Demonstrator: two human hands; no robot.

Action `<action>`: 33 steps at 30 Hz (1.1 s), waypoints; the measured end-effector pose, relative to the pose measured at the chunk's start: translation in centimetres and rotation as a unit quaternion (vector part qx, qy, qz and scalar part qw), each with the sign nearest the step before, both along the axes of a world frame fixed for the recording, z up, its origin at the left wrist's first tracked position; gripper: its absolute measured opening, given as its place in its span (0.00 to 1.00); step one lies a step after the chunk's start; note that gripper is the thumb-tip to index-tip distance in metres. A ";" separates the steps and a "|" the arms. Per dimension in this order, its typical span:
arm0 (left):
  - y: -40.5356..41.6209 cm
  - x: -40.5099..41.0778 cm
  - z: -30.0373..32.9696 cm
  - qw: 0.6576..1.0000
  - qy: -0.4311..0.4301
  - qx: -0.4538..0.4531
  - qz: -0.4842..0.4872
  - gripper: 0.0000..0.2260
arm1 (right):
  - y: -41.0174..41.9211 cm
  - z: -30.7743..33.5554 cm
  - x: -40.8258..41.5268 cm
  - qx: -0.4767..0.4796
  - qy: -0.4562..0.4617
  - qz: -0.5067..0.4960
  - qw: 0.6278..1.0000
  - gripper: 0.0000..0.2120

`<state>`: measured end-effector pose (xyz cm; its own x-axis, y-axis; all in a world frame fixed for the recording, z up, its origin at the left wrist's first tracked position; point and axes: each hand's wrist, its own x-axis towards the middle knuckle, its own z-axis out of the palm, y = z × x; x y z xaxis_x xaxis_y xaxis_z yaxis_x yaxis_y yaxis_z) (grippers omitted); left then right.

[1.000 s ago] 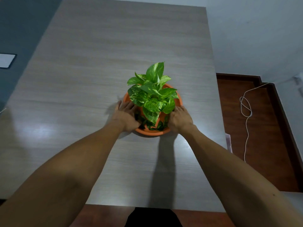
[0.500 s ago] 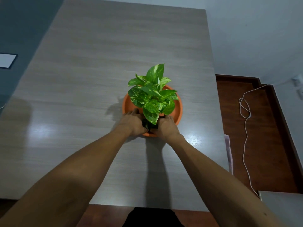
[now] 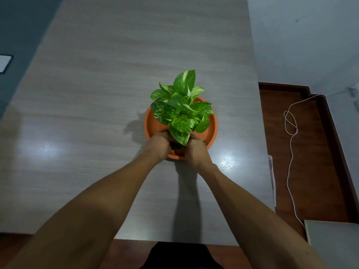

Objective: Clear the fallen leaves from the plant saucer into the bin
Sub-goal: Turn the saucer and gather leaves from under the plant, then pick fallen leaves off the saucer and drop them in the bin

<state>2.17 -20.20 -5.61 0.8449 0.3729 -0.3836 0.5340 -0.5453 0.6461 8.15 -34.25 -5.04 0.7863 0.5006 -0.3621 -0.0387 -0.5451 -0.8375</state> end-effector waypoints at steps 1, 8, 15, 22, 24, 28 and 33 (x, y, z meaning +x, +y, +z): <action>-0.2 0.1 0.0 0.999 0.007 -0.040 0.030 0.11 | -0.3 0.1 0.2 -0.003 0.004 0.018 1.000 0.09; -0.1 -0.2 1.2 0.989 -0.043 -0.096 0.101 0.14 | -1.1 1.1 1.1 -0.062 -0.139 0.064 0.986 0.14; 1.2 -1.2 1.6 0.984 -0.039 -0.099 0.146 0.17 | -2.0 1.9 1.2 -0.014 -0.067 -0.027 0.997 0.11; -1.7 -3.1 3.2 0.973 -0.094 -0.127 0.169 0.09 | -4.2 2.6 -0.1 0.033 -0.031 -0.124 0.991 0.08; -3.4 -3.6 3.2 0.968 -0.104 -0.148 0.173 0.08 | -5.5 2.6 -0.5 0.036 -0.025 -0.134 0.990 0.08; -7.1 -3.8 2.4 0.969 -0.085 -0.160 0.166 0.09 | -8.6 2.7 -1.0 0.041 -0.011 -0.146 0.988 0.08; -13.4 -2.2 2.5 0.972 -0.068 -0.182 0.133 0.07 | -14.8 2.7 -0.4 0.023 -0.004 -0.179 0.984 0.12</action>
<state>-0.02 -33.60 -3.10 0.7889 0.4460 -0.4228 0.5213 -0.1213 0.8447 7.79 -49.04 -2.34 0.9176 0.2077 -0.3390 -0.2147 -0.4588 -0.8622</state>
